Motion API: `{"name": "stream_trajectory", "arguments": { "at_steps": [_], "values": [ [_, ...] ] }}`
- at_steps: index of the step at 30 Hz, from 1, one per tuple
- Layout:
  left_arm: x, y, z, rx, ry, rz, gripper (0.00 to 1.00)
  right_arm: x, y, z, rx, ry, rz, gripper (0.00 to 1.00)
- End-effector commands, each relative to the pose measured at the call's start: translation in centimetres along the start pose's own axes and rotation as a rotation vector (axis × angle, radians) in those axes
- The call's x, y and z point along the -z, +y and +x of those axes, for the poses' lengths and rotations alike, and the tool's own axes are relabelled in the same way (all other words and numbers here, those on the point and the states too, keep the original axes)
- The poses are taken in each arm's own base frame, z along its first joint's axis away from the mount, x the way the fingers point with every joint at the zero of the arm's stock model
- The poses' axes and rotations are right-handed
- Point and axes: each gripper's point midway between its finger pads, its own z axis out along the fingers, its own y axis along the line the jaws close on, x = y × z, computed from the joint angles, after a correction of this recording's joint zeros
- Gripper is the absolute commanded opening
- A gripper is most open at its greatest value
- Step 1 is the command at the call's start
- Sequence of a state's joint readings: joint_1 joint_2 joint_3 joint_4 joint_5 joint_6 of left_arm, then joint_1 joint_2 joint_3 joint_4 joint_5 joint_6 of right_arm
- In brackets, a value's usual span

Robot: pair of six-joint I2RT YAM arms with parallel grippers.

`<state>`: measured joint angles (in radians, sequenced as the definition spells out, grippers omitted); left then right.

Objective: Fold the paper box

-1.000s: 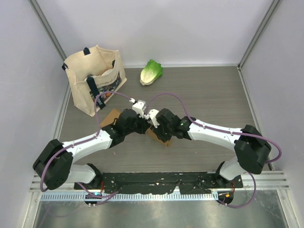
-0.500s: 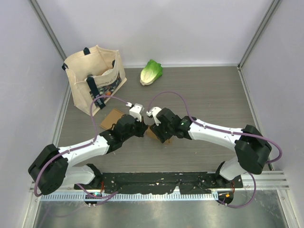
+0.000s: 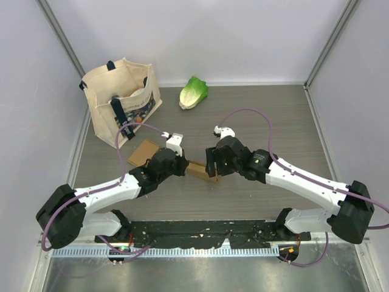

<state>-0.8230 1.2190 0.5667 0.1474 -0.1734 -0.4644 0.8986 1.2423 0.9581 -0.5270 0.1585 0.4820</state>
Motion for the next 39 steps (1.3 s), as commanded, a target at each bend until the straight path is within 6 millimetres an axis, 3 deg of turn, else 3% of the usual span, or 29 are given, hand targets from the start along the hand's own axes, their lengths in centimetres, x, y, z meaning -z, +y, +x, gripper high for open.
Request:
{"name": "stream_trajectory", "arguments": {
  "at_steps": [1, 5, 10, 15, 23, 34, 39],
  "values": [
    [0.2, 0.3, -0.5, -0.004, 0.002, -0.062, 0.00, 1.1, -1.3, 1.0, -0.254, 0.021, 0.099, 0.64],
    [0.3, 0.2, -0.4, -0.015, 0.003, -0.078, 0.00, 2.0, -2.1, 0.8, -0.285, -0.036, 0.101, 0.52],
    [0.2, 0.0, -0.1, -0.030, 0.016, -0.088, 0.00, 1.6, -2.7, 0.1, -0.236, -0.072, 0.092, 0.37],
    [0.2, 0.1, -0.3, -0.040, 0.014, -0.097, 0.00, 0.5, -2.9, 0.0, -0.201, -0.062, 0.067, 0.36],
    [-0.1, -0.1, -0.2, -0.048, 0.024, -0.095, 0.00, -0.4, -3.2, -0.9, -0.135, -0.067, 0.045, 0.24],
    [-0.1, -0.3, -0.3, -0.050, 0.026, -0.090, 0.00, -1.6, -3.5, -1.1, -0.116, -0.057, 0.034, 0.22],
    [-0.2, -0.4, -0.2, -0.051, 0.028, -0.088, 0.00, -2.0, -3.9, -1.3, -0.104, -0.055, 0.045, 0.16]
  ]
}}
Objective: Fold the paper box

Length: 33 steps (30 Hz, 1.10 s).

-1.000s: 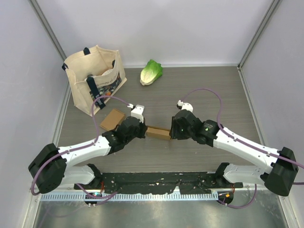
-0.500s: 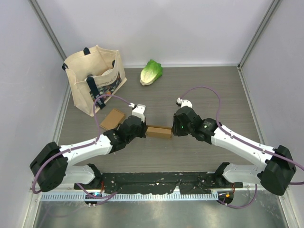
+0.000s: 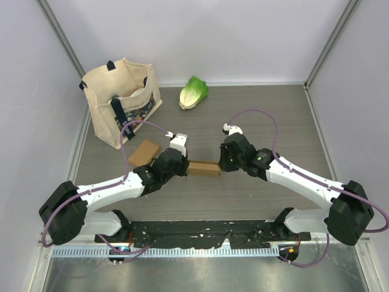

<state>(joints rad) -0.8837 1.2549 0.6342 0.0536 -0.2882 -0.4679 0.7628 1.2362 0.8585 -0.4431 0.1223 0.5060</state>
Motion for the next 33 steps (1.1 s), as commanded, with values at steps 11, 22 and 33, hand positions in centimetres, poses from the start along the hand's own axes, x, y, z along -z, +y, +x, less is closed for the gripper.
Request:
{"name": "stream_trajectory", "arguments": {
  "at_steps": [11, 22, 33],
  "values": [
    [-0.2, -0.3, -0.1, -0.010, 0.011, -0.009, 0.00, -1.1, -0.5, -0.9, 0.030, -0.035, 0.027, 0.01],
    [-0.3, -0.6, 0.5, 0.032, 0.028, -0.007, 0.00, -2.0, -1.7, 0.8, 0.068, -0.079, 0.014, 0.00],
    [0.3, -1.0, -0.1, 0.073, 0.043, -0.008, 0.09, -2.0, -2.0, 1.5, 0.035, -0.158, -0.027, 0.01]
  ]
}}
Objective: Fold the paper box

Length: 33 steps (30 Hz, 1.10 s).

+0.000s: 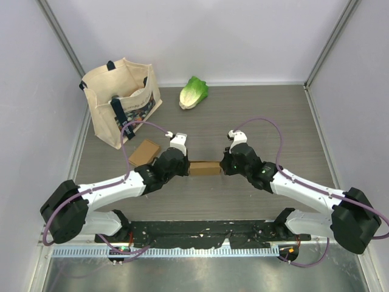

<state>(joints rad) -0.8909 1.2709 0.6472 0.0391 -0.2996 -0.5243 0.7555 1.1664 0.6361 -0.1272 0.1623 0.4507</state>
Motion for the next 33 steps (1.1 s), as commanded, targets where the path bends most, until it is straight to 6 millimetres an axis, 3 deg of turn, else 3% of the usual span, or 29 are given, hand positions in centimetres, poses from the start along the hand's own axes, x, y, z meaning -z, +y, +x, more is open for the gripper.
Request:
{"name": "stream_trajectory", "arguments": {
  "at_steps": [1, 4, 10, 13, 17, 19, 23, 33],
  "values": [
    [0.7, -0.9, -0.1, 0.022, 0.048, 0.009, 0.18, 0.1, -0.6, 1.0, 0.018, 0.003, 0.004, 0.01],
    [1.6, -1.4, -1.0, 0.026, 0.061, 0.023, 0.37, 0.2, -0.3, 0.9, 0.039, 0.005, -0.011, 0.00],
    [3.8, -1.8, -2.9, 0.134, 0.094, 0.093, 0.51, 0.3, 0.0, 0.6, 0.054, 0.003, -0.026, 0.01],
    [4.4, -1.1, -3.7, 0.296, 0.127, 0.110, 0.56, 0.3, -0.1, 0.7, 0.052, 0.008, -0.023, 0.01],
    [3.9, 0.4, -4.3, 0.544, 0.207, 0.111, 0.48, 0.4, -0.1, 0.6, 0.052, 0.005, -0.021, 0.00],
    [3.5, -0.2, -4.9, 0.571, 0.227, 0.174, 0.46, 0.4, 0.0, 0.7, 0.053, 0.006, -0.023, 0.00],
    [3.2, -0.9, -6.0, 0.488, 0.240, 0.210, 0.48, 0.5, 0.1, 0.4, 0.049, 0.005, -0.026, 0.01],
    [2.1, -1.3, -3.7, 0.437, 0.328, 0.198, 0.48, 0.7, 0.3, 0.1, 0.046, -0.002, -0.033, 0.01]
  ]
}}
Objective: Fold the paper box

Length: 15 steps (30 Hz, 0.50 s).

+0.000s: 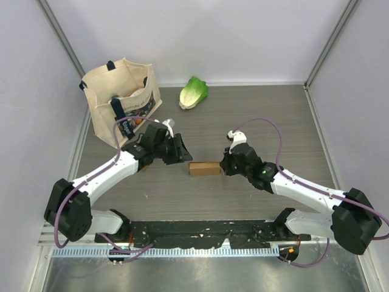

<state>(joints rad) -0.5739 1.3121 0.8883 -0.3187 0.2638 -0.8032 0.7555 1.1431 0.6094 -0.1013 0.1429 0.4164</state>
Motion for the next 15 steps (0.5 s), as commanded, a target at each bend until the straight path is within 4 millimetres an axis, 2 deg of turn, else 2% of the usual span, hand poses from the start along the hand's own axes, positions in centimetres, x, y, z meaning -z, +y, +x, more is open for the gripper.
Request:
{"name": "stream_trajectory", "arguments": {
  "at_steps": [1, 2, 6, 15],
  "values": [
    [0.0, -1.4, 0.1, -0.047, 0.024, 0.021, 0.48, 0.5, 0.2, -0.1, 0.015, 0.010, -0.007, 0.01],
    [-0.2, -0.9, 0.3, -0.048, 0.030, -0.005, 0.48, 0.4, 0.3, -0.2, 0.015, 0.011, -0.009, 0.01],
    [-0.9, -1.7, 1.2, -0.059, 0.059, 0.010, 0.48, 0.5, 0.4, -0.3, 0.016, 0.008, -0.011, 0.01],
    [-1.4, -2.0, 1.1, -0.047, 0.051, 0.031, 0.43, 0.6, 0.6, -0.5, 0.007, 0.004, -0.020, 0.01]
  ]
}}
